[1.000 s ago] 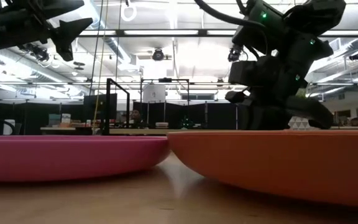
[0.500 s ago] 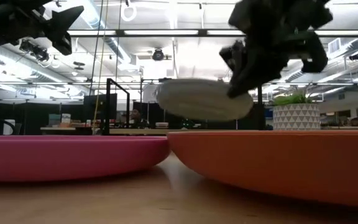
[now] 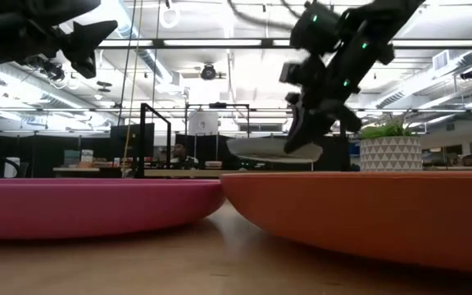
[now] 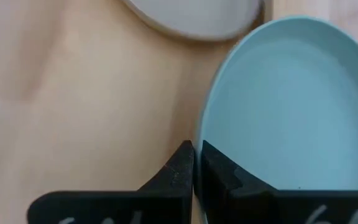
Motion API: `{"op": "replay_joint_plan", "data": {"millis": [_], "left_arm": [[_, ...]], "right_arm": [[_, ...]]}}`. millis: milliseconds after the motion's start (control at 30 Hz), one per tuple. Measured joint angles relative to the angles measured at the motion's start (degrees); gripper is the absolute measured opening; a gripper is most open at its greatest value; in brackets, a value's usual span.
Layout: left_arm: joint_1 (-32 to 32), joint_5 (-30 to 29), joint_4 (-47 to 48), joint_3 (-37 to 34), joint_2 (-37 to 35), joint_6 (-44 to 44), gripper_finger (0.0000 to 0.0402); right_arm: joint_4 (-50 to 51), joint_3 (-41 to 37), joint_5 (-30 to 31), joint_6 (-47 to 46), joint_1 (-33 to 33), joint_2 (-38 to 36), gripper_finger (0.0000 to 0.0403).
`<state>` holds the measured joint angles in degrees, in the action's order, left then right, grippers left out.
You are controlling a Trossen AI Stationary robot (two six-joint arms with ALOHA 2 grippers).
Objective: Place and stack plates onto a shelf
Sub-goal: Put the light blue plate on the shelf
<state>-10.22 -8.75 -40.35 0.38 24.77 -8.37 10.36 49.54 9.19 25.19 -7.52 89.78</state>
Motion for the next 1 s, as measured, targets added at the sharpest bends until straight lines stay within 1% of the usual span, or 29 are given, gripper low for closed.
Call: {"op": "replay_joint_plan", "data": {"millis": [267,600,767,1000], "left_arm": [[0.0,-0.22,-0.08,0.0,-0.01,0.19,0.0192],[0.0,-0.2,0.08,0.0,-0.01,2.04,0.0192],[0.0,-0.2,0.1,0.0,-0.01,2.17,0.0192],[0.0,-0.2,0.64,0.0,-0.01,2.16,0.0192]], "right_arm": [[0.09,-0.02,0.44,1.64,-6.57,3.0,0.0021],[-0.14,-0.02,-3.18,2.16,-13.21,2.79,0.0021],[-0.5,-0.02,-4.44,2.58,-15.07,2.81,0.0022],[-1.27,-0.02,-6.18,2.69,-15.44,2.88,0.0023]]}}
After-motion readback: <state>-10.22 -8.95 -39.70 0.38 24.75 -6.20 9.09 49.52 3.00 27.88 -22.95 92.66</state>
